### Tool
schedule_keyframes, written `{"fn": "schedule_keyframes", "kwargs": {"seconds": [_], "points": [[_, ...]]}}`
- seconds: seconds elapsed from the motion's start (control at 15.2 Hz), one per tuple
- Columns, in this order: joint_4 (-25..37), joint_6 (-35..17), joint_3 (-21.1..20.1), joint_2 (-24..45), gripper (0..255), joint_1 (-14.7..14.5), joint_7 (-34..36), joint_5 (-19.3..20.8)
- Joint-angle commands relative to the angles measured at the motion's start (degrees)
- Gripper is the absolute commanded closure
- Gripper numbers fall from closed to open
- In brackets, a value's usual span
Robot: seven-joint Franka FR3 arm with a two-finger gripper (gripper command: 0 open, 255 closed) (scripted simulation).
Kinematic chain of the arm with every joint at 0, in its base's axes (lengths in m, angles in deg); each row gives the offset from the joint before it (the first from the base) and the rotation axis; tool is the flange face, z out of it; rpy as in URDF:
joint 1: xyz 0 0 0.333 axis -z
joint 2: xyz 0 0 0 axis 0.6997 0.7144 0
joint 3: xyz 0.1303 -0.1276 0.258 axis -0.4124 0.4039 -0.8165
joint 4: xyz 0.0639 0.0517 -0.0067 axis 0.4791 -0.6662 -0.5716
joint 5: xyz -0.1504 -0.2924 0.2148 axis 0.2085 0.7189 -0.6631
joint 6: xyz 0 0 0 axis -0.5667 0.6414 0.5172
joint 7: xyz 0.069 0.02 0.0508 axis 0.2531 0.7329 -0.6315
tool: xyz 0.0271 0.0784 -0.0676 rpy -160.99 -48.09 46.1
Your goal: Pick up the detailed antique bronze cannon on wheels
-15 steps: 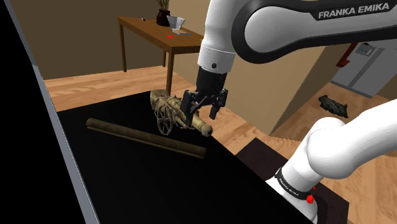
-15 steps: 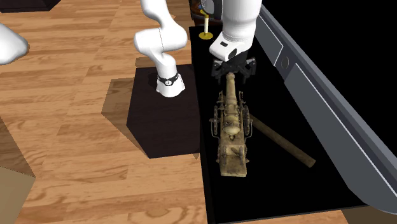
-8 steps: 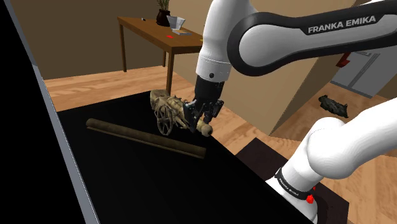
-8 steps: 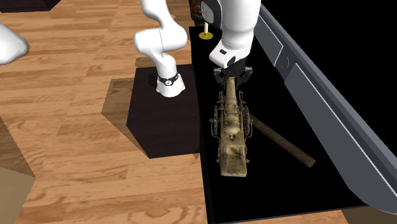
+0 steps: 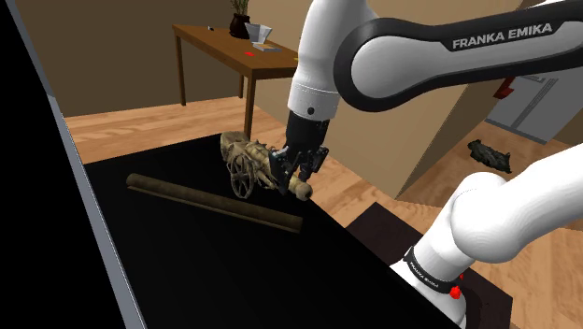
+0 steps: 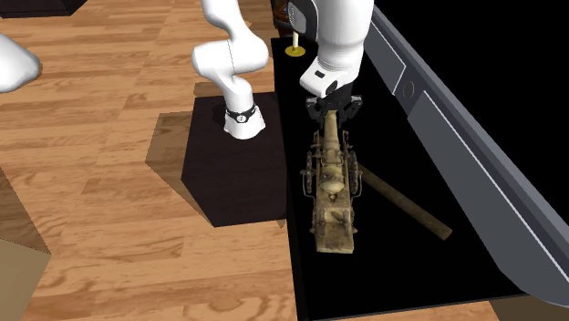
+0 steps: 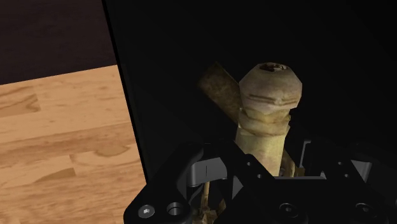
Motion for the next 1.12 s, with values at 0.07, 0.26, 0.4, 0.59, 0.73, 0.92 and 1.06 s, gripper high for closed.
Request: {"fn": "schedule_keyframes", "kwargs": {"seconds": [0.07,0.26,0.4,0.59,0.73,0.92,1.06], "points": [[1.2,1.67,0.33,-0.42,255,0.06,0.17,0.23],[3.06,4.09,0.82,-0.99,255,0.13,0.42,0.53],[4.36,5.67,1.13,-1.29,255,0.19,0.6,0.74],[6.38,8.02,1.57,-1.62,255,0.29,0.87,1.05],[7.77,9.56,1.85,-1.77,255,0.37,1.06,1.25],[9.95,11.85,2.24,-1.89,255,0.49,1.36,1.56],[10.06,11.96,2.25,-1.9,255,0.5,1.38,1.57]]}}
